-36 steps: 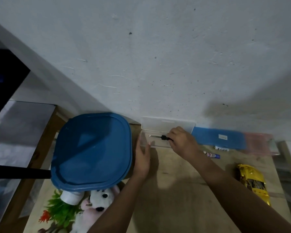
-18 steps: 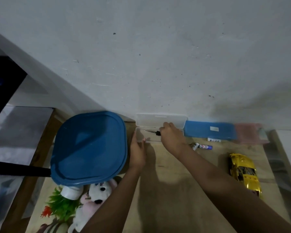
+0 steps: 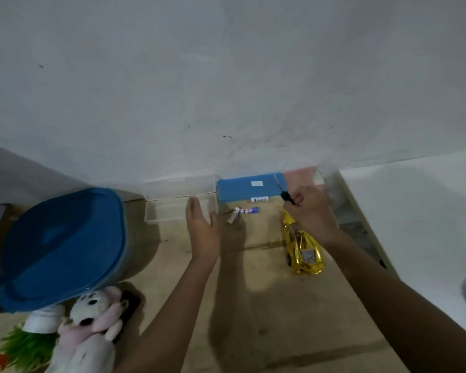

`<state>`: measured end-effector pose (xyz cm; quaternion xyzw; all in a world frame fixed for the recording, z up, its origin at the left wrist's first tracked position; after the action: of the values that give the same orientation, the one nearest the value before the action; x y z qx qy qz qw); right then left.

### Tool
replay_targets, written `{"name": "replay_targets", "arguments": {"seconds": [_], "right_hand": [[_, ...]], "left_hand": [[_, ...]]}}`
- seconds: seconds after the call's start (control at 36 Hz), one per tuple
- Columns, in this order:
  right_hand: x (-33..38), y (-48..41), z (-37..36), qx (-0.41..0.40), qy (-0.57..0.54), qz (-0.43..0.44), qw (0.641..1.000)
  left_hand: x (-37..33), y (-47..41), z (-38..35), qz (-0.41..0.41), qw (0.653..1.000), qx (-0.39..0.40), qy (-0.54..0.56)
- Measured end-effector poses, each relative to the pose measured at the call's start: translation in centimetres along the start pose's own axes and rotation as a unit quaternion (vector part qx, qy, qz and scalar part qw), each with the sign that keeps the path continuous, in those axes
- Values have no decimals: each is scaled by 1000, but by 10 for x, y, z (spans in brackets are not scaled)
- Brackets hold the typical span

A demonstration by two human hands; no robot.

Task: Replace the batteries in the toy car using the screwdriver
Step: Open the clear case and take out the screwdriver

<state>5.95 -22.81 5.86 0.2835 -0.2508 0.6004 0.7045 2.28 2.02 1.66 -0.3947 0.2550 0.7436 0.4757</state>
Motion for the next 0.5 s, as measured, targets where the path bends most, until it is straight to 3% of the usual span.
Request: {"name": "replay_targets", "arguments": {"seconds": [0.14, 0.25, 0.5], "right_hand": [[-76, 19, 30, 6, -22, -110, 994], [-118, 37, 34, 19, -24, -144, 989], [-146, 54, 16, 96, 23, -140, 985]], "left_hand": [[-50, 54, -81, -68, 985, 159, 7], [-65, 91, -133, -105, 953, 281, -37], [-70, 123, -171, -112, 928, 314, -167]]}}
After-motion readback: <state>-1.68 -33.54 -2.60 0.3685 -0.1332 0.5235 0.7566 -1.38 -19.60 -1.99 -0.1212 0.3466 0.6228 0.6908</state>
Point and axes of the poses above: each hand's wrist, its own y-axis away from the middle knuckle, its own z-axis out of the back of the hand, x = y × z, the point moved 8 cm from there along -y, towards the middle knuckle, and after that the axes turned 1 degree about -z, right-handed, at the moved point
